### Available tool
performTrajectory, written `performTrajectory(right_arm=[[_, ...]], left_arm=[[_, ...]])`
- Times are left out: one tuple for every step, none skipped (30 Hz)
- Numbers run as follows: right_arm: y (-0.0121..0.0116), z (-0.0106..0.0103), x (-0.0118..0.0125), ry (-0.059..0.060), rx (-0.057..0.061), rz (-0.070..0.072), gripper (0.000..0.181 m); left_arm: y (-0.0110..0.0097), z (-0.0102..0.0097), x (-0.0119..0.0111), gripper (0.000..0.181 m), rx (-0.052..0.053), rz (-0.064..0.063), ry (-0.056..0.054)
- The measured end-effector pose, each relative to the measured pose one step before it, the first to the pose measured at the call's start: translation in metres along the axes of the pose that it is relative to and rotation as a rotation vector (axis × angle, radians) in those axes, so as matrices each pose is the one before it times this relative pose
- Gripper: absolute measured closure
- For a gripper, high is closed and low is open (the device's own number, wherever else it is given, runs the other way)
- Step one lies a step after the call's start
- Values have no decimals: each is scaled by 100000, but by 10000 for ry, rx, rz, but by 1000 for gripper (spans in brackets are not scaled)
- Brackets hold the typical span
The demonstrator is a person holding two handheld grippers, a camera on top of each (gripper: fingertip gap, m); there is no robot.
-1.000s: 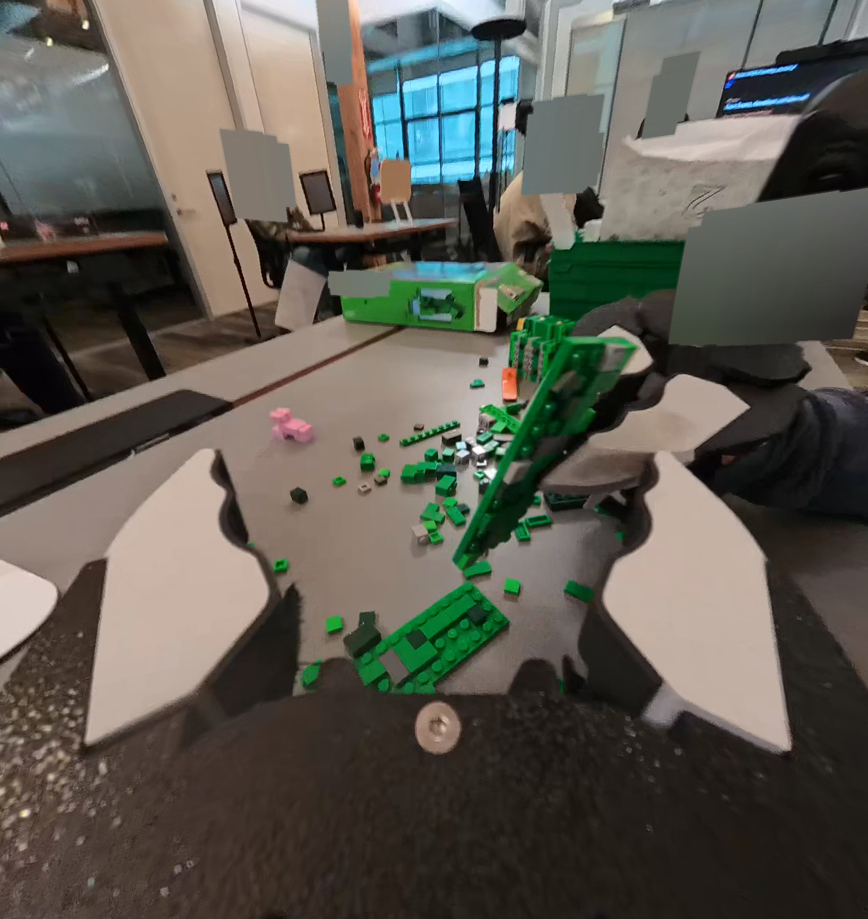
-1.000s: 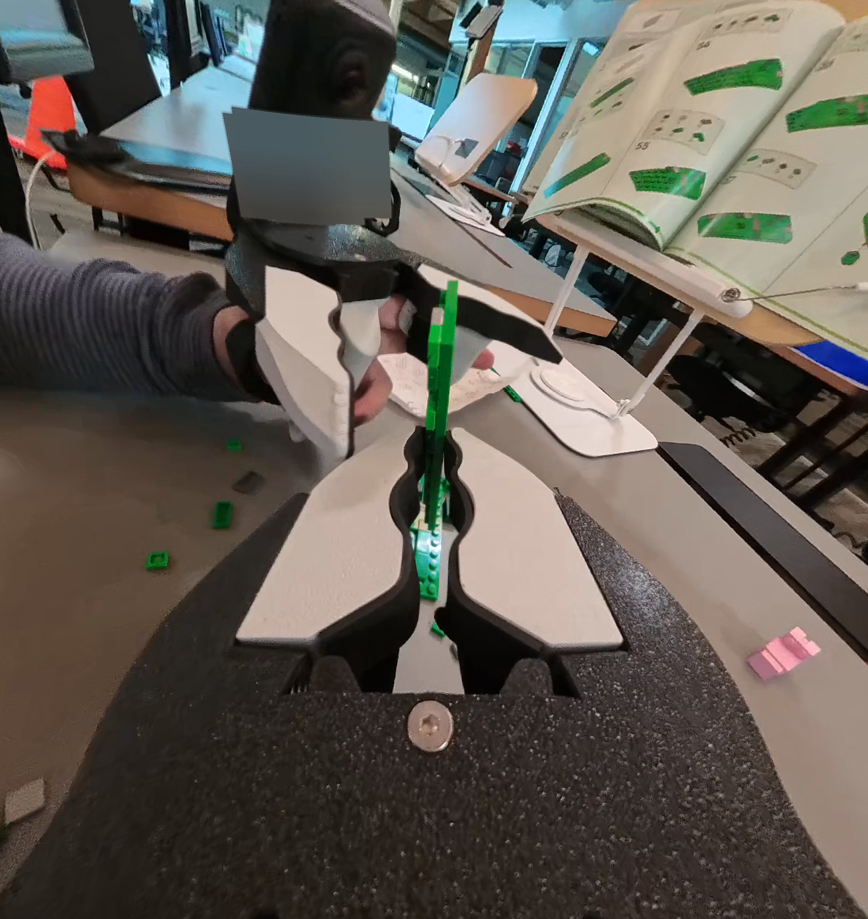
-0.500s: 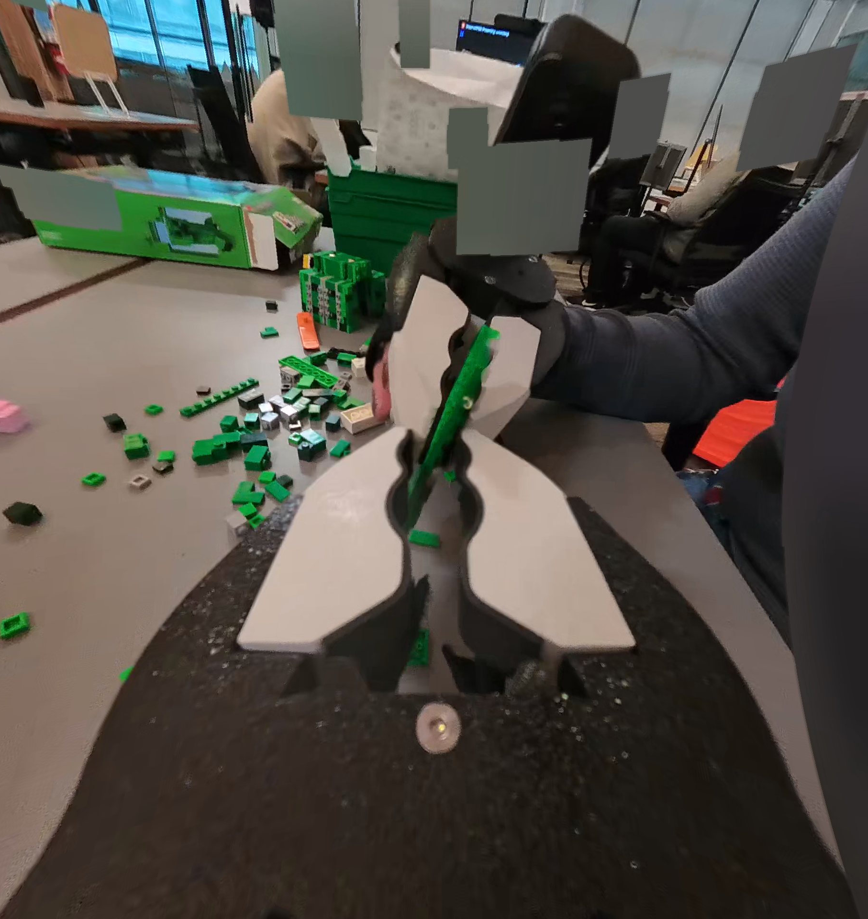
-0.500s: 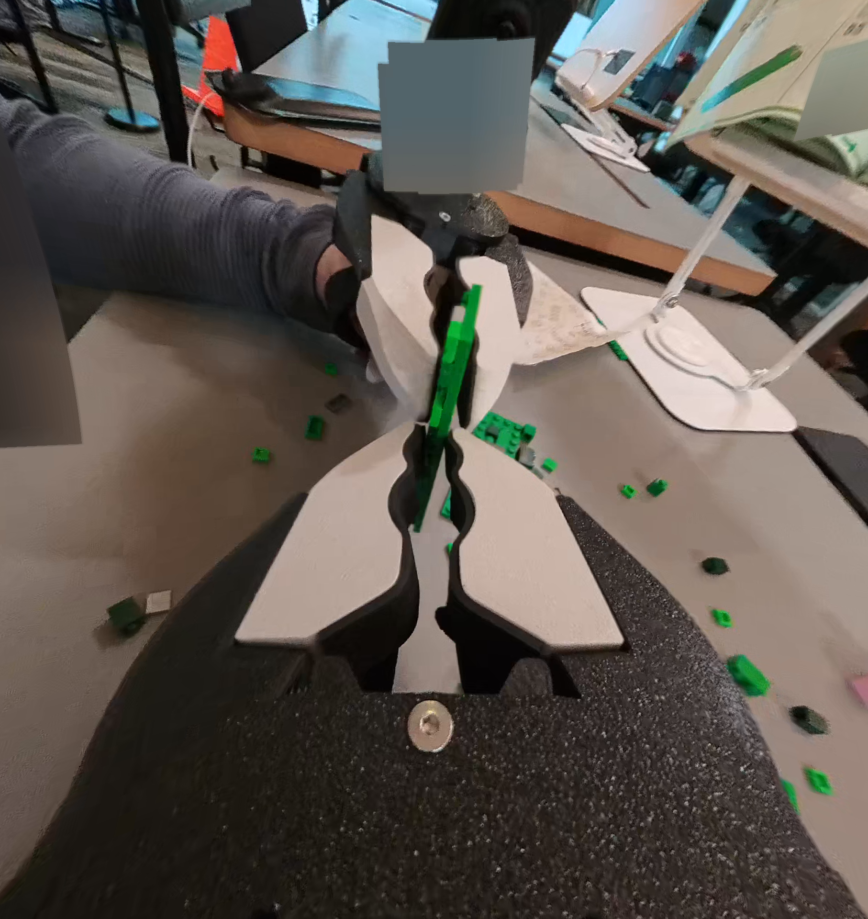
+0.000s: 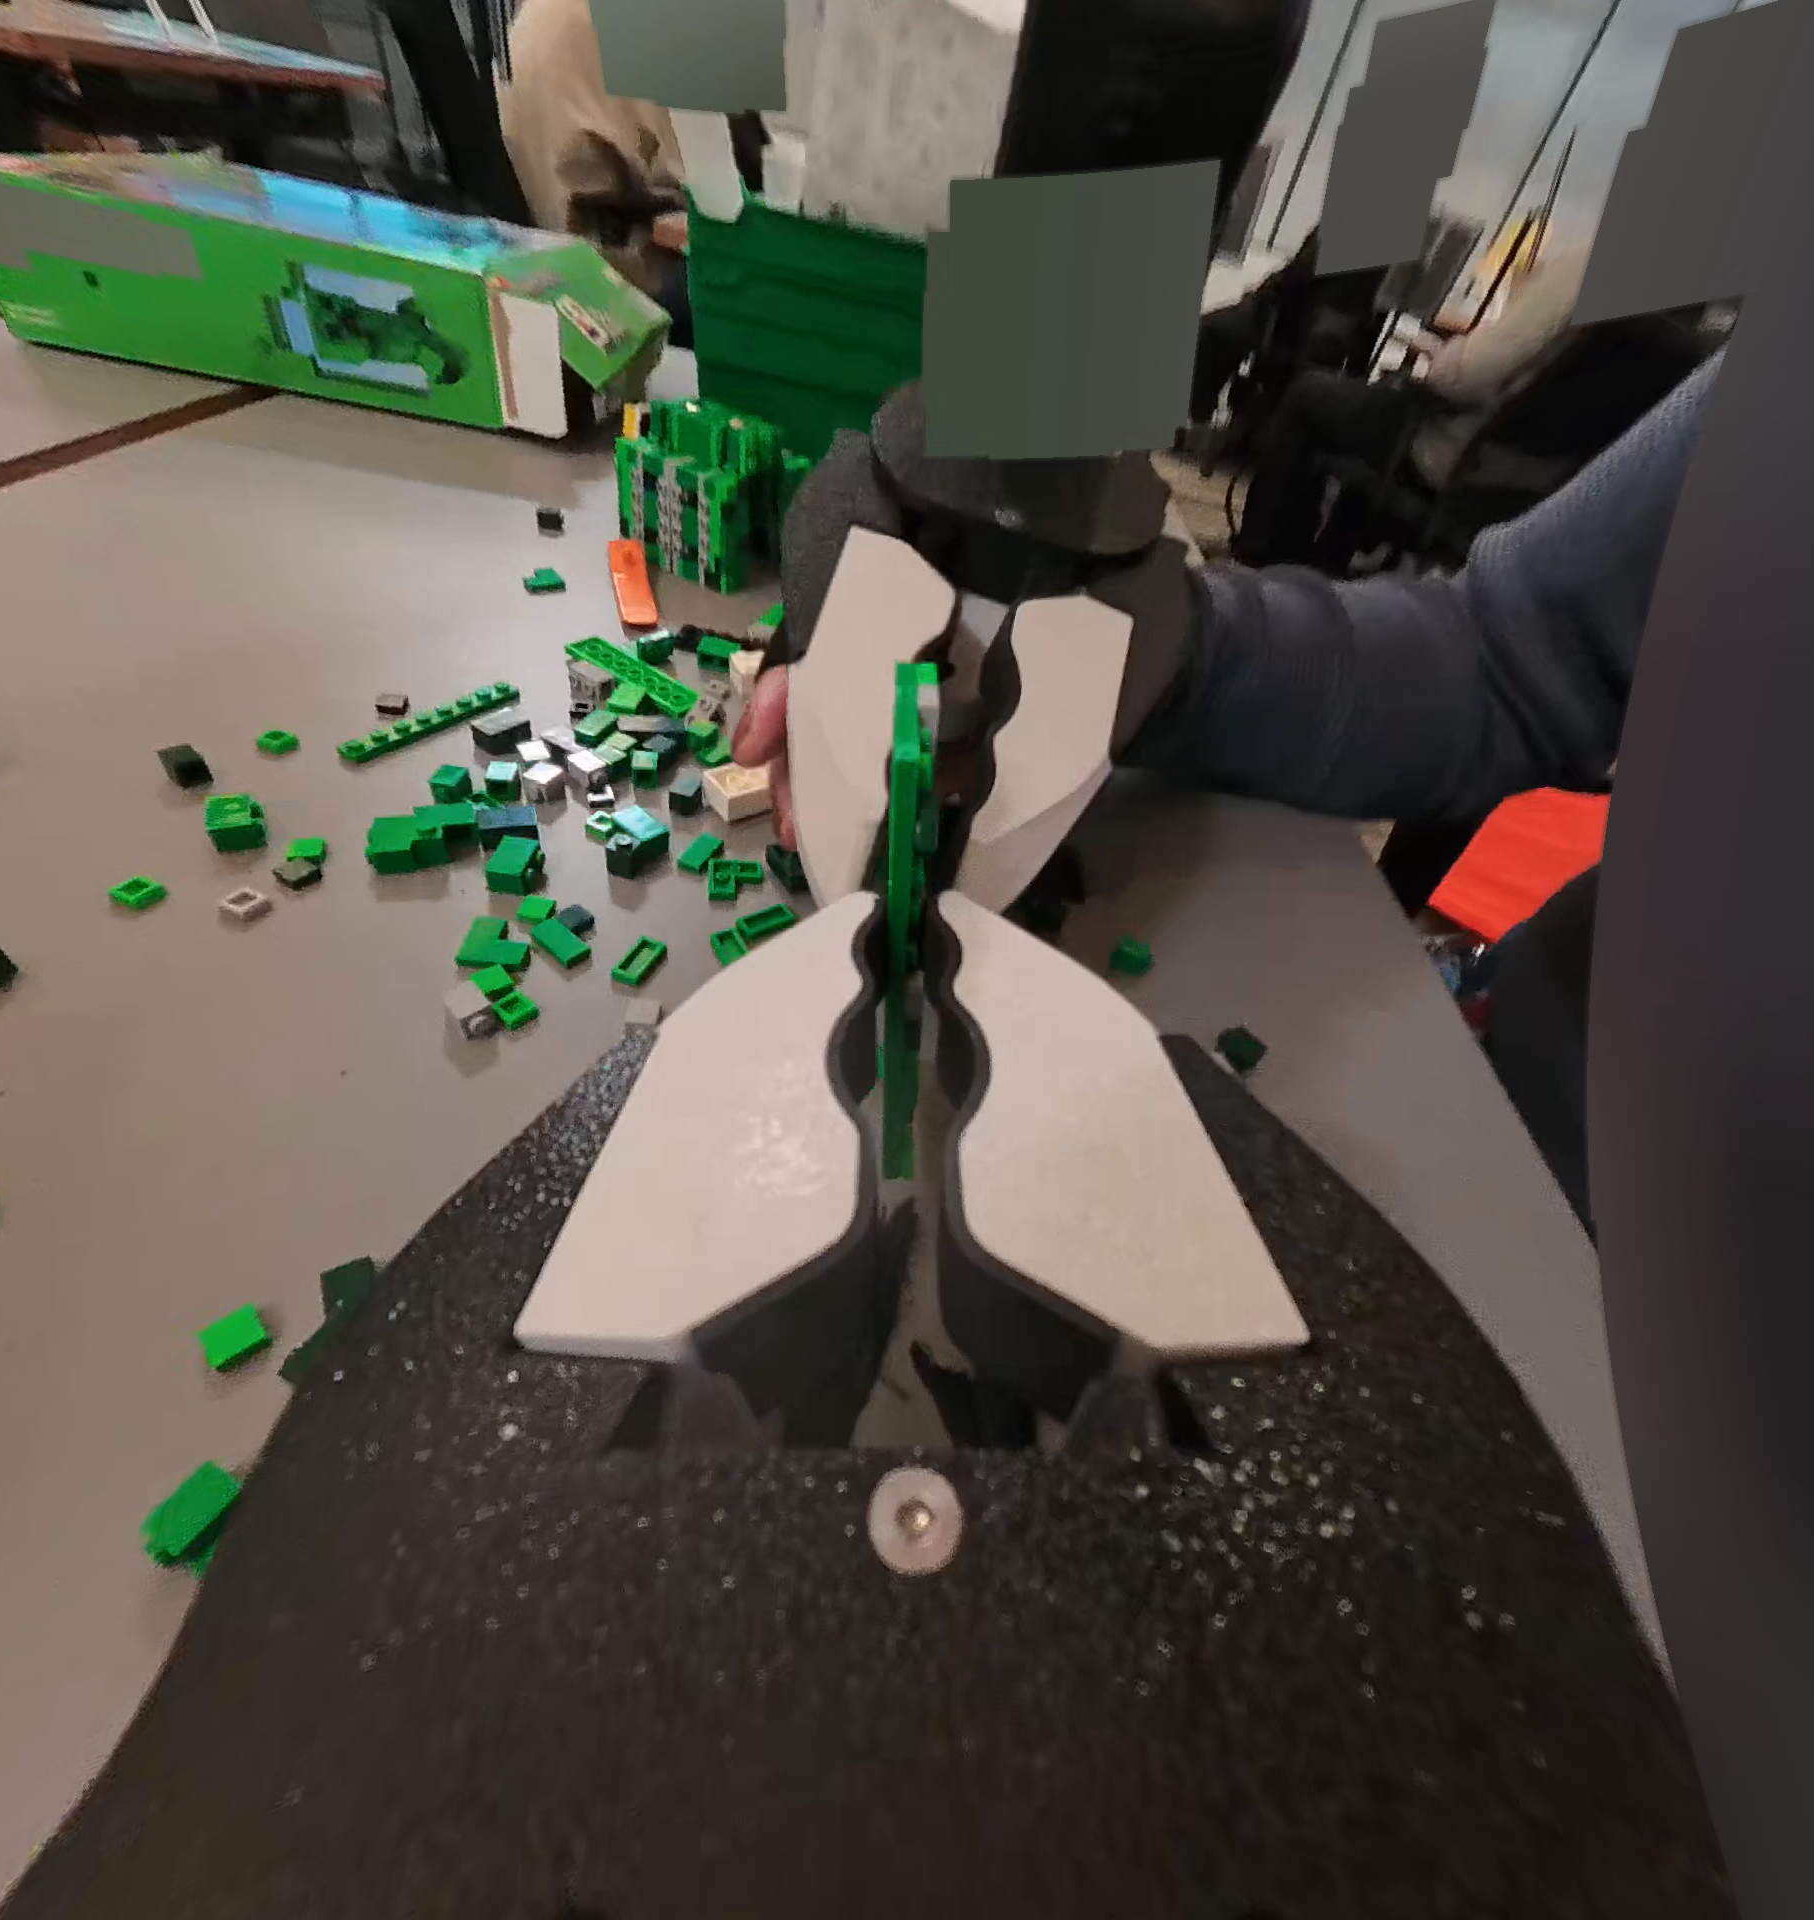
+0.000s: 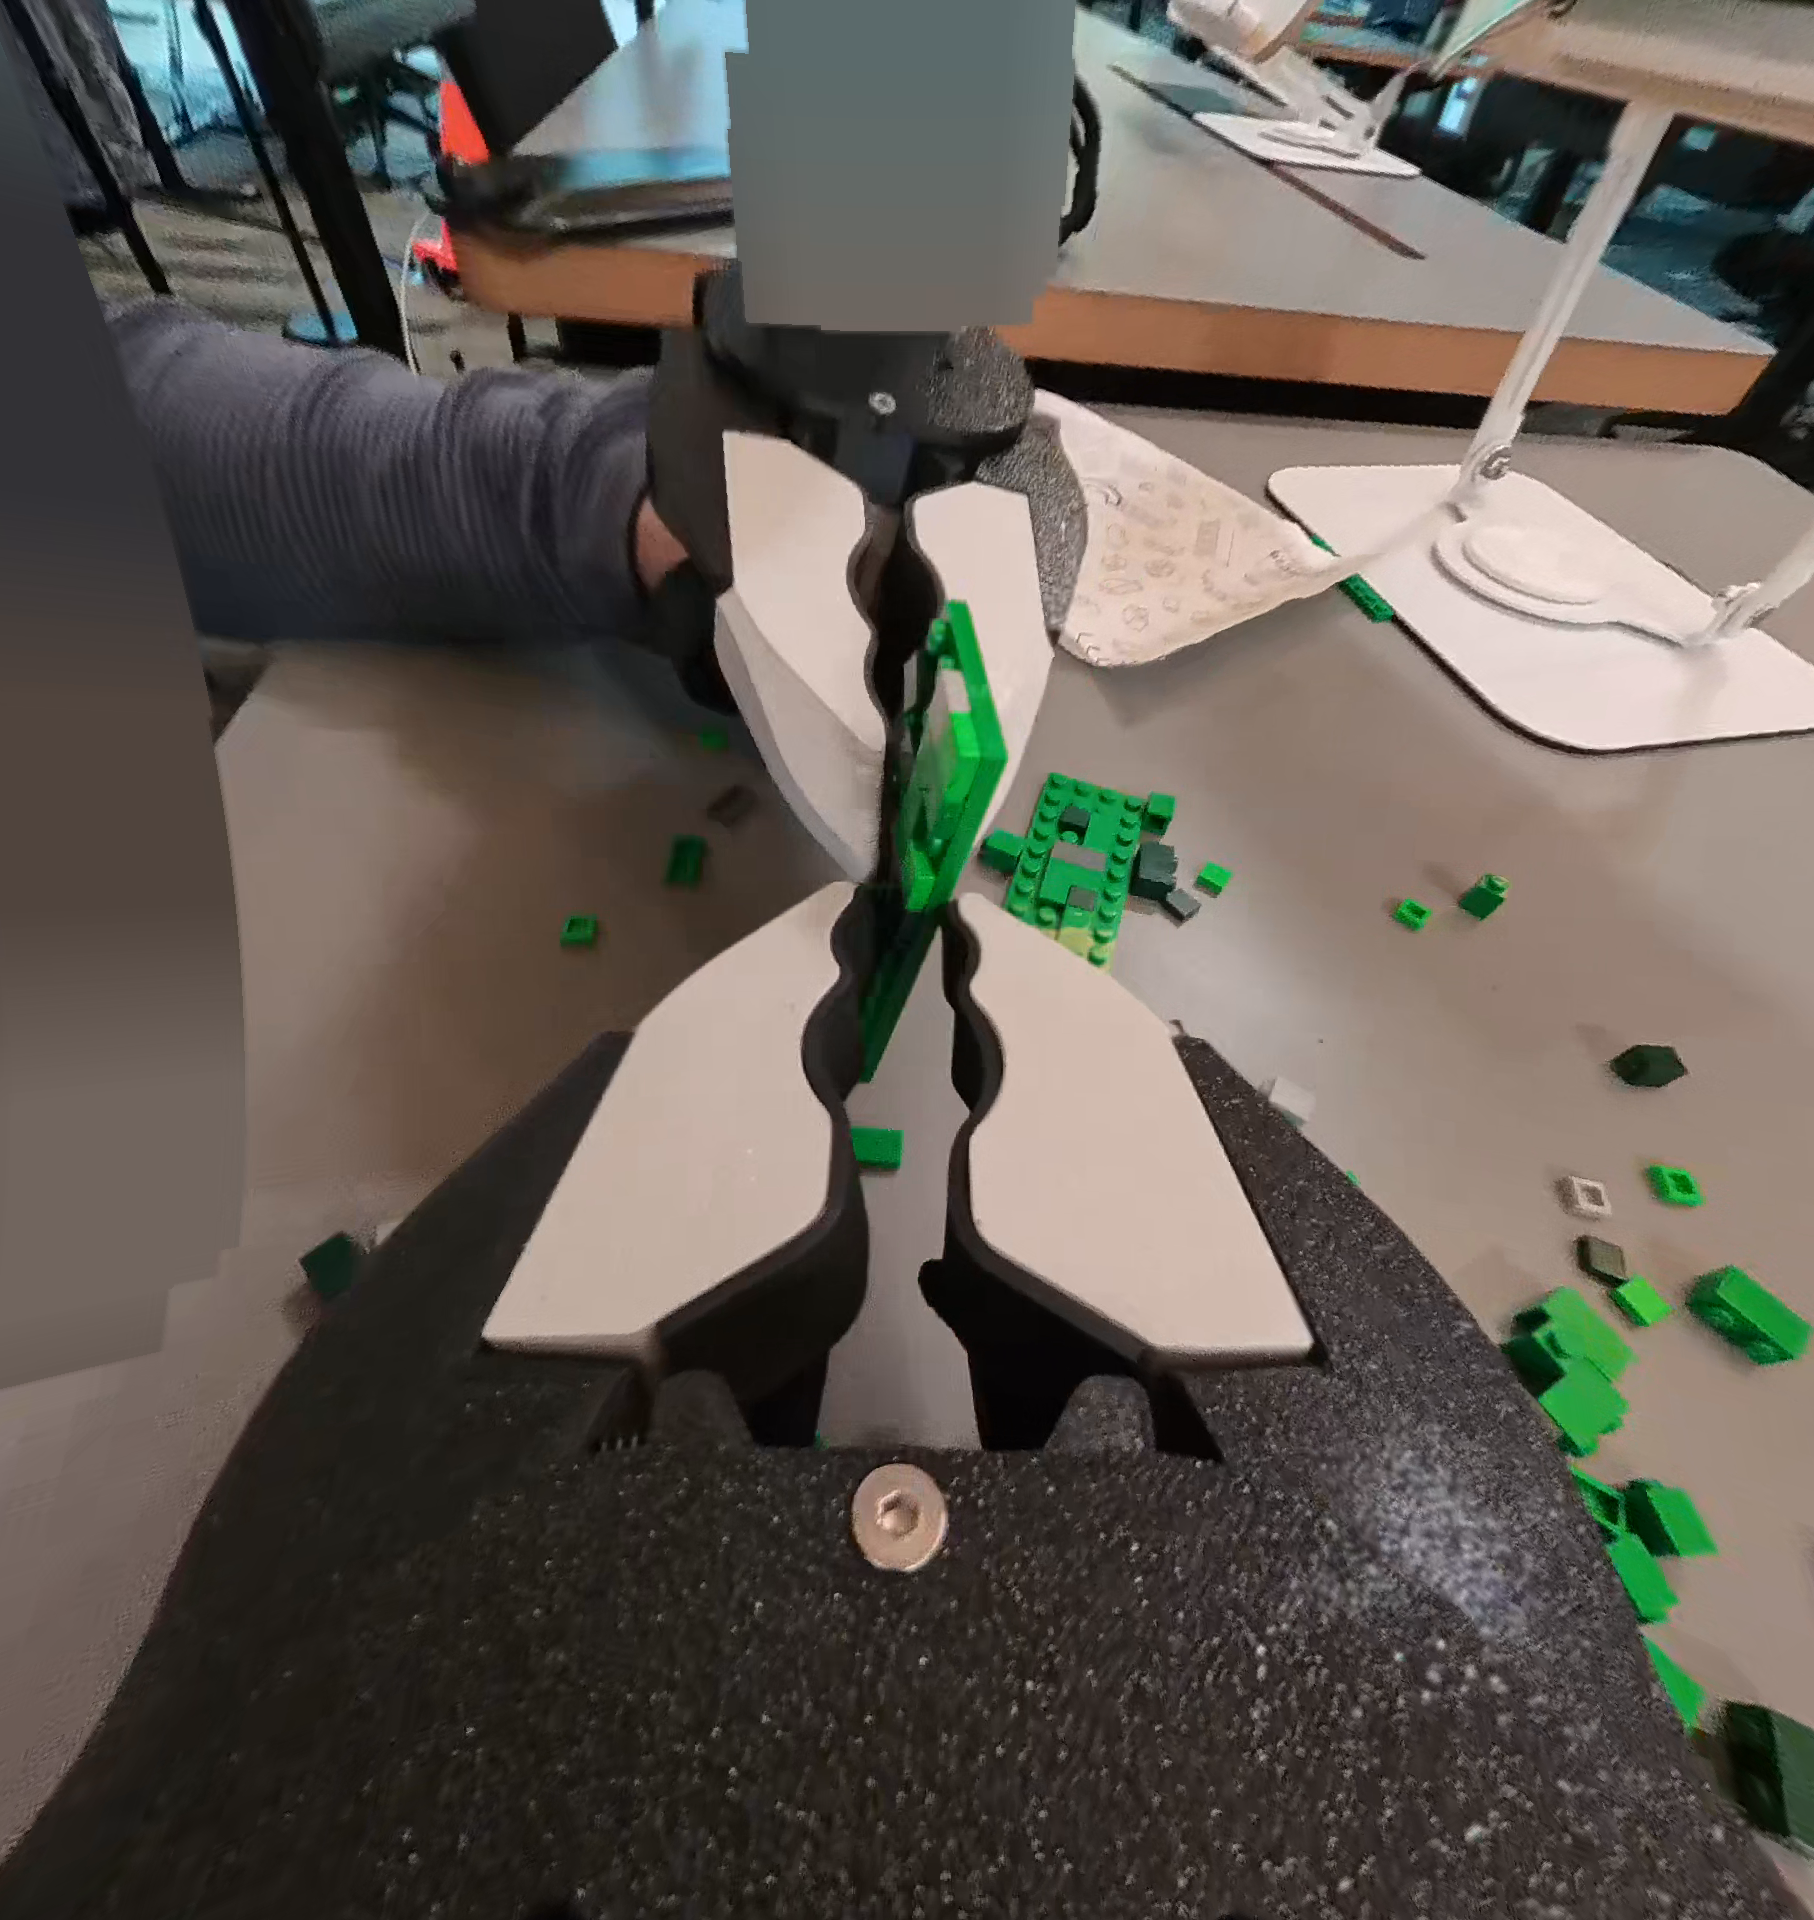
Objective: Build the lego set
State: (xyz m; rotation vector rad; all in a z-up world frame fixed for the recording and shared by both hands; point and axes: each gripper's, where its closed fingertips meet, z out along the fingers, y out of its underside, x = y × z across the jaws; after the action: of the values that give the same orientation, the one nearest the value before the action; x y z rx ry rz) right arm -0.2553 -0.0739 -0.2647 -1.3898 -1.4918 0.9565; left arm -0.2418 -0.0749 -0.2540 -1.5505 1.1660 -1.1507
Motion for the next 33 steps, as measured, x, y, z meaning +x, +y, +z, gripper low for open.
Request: performTrajectory(right_arm=[[148, 33, -148, -105, -98, -72, 171], [62, 27, -96, -78, -49, -7, 172], [119, 52, -10, -11, -74, -24, 173], [172, 94, 37, 22, -109, -3, 174], [241, 111, 36, 18, -152, 29, 175], [317, 107, 84, 62, -199, 12, 175], [224, 48, 35, 17, -148, 2, 175], [-66, -58, -81, -77, 22, 78, 175], [41, -38, -14, -44, -50, 98, 175], [-71, -34, -104, -93, 25, 64, 175], [-196, -18, -153, -113, 100, 127, 175], [-299, -19, -217, -155, 135, 170, 173], [-400, -64, 159, 126, 157, 124, 169], [-473, -182, 372, 335, 162, -18, 165], [-495, -283, 633, 600, 116, -266, 161], [-541, -375, 921, 914, 78, -520, 147], [-255, -313, 537, 671, -162, -732, 141], [56, -189, 532, 713, -408, -857, 136], [242, -30, 88, 471, -519, -1024, 130], [410, 112, -390, 164, -620, -962, 128], [433, 235, -388, 124, -643, -744, 125], [469, 227, -449, 22, -625, -639, 121], [344, 132, -447, -62, -497, -479, 117], [250, 1, -204, 13, -388, -328, 114], [164, -143, -151, -16, -275, -255, 113], [317, -243, 23, 66, -333, -294, 114], [419, -293, 108, 114, -343, -314, 113], [201, -307, -5, 25, -181, -185, 112], [-2, -176, -220, -116, -136, -93, 112], [-198, 15, -116, 25, -114, -109, 113], [-117, 174, 38, 180, -242, -209, 116], [75, 287, 18, 197, -333, -317, 120], [281, 400, -47, 198, -378, -285, 124]], left_arm=[[224, 15, 95, 176, -165, 140, -24], [130, -21, 108, 175, -96, 61, 35], [103, -10, 16, 174, -66, -75, 42], [117, 3, -66, 174, -84, -165, 28], [93, 27, -129, 172, -65, -214, 8], [86, 24, -94, 170, -62, -225, 54], [12, 6, 27, 165, 10, -252, 136], [-64, -10, 1, 159, 68, -309, 130], [-157, -26, 122, 154, 140, -313, 220], [-181, -32, 343, 167, 165, -215, 349], [-140, -31, -56, 169, 128, -87, -24], [-160, -91, 104, 173, 106, 121, -31], [-253, -140, 44, 174, 67, -57, -73], [-417, -168, -278, 176, 143, -466, -220], [-406, -158, -308, 176, 198, -728, -155], [-317, -183, -399, 176, 232, -810, -159], [-40, -168, -433, 176, 122, -940, -111], [93, -138, -410, 176, 85, -968, -16], [200, -59, -404, 176, 11, -828, 29], [293, 26, -248, 177, -97, -583, 109], [531, 145, -126, 177, -311, -387, 133], [533, 232, -177, 176, -308, -213, 31], [691, 296, -369, 177, -421, -135, -153], [619, 321, -260, 176, -367, -110, -97], [262, 250, -90, 177, -129, -107, 6], [222, 147, 220, 176, -123, -109, 215], [-46, 65, 744, 176, 42, -174, 541], [-89, 11, 408, 177, 62, -117, 284], [77, 9, -170, 177, -66, 82, -180], [193, 148, -45, 176, -142, 155, -118], [79, 287, 450, 177, -42, 27, 234], [96, 326, 515, 177, -32, -33, 301], [26, 119, -202, 177, 1, 59, -188]])
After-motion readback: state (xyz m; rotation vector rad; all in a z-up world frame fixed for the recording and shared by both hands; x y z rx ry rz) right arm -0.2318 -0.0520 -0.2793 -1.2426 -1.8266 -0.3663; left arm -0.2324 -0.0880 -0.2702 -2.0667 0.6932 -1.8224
